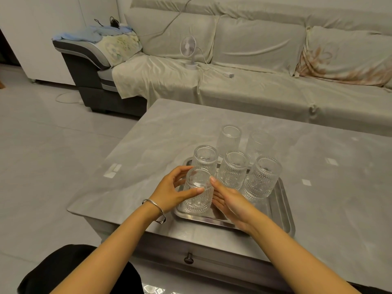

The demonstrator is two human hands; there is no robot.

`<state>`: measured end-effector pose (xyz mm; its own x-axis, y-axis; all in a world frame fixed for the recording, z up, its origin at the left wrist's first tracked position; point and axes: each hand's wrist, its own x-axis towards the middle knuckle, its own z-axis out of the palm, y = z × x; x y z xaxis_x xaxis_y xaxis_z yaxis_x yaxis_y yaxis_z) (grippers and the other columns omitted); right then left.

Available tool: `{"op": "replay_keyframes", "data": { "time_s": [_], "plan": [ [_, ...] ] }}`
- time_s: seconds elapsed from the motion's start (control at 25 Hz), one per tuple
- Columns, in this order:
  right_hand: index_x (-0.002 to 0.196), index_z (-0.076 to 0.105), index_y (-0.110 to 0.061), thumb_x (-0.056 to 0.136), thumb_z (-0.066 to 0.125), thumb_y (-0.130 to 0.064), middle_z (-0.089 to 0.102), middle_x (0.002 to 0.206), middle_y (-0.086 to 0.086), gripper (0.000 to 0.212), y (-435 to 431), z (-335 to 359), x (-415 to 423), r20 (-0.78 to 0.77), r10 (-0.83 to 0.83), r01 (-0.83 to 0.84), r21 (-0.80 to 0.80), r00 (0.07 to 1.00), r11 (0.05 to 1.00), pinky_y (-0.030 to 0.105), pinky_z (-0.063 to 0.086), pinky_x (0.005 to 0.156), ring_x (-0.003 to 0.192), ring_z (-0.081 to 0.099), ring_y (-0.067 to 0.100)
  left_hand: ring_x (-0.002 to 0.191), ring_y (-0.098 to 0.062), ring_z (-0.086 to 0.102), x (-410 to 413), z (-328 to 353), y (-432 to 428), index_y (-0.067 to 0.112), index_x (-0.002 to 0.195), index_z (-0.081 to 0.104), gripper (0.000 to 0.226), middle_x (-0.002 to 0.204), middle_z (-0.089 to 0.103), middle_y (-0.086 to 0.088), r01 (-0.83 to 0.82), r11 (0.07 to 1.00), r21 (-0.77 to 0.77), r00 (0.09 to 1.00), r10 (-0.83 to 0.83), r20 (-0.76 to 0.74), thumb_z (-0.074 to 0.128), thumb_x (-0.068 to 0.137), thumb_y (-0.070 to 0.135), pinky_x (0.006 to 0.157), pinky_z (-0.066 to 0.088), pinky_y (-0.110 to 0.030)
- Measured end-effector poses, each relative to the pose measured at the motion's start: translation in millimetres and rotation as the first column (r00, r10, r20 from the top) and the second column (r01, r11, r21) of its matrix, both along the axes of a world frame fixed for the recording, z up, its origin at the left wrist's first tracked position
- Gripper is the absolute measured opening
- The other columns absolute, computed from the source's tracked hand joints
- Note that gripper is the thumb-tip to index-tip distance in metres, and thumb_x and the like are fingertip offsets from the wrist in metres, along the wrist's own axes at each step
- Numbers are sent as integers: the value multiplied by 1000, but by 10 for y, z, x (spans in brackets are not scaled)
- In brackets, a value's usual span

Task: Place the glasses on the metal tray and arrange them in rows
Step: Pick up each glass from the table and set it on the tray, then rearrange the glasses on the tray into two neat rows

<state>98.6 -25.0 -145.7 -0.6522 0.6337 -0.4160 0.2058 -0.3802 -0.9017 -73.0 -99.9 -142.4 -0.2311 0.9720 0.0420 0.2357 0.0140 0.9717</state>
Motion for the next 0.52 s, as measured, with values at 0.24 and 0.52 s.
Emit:
{"op": "replay_keyframes", "data": {
  "time_s": [0.24, 0.52],
  "plan": [
    [123, 56, -21, 87, 55, -47, 59, 133, 5, 44, 20, 196, 70, 42, -57, 54, 75, 997, 996, 37, 40, 109, 123, 55, 19, 107, -4, 56, -158, 131, 5, 37, 113, 52, 60, 119, 57, 15, -21, 999, -24, 999, 20, -39, 69, 60, 60, 88, 51, -25],
    [111, 63, -15, 90, 59, -28, 66, 119, 6, 26, 810, 1076, 281, 7, -134, 126, 294, 991, 947, 31, 51, 91, 108, 65, 21, 90, -8, 65, -402, 639, 690, 31, 109, 54, 40, 106, 61, 10, -106, 992, 61, 994, 108, -30, 58, 74, 49, 63, 55, -15]
  ]
}}
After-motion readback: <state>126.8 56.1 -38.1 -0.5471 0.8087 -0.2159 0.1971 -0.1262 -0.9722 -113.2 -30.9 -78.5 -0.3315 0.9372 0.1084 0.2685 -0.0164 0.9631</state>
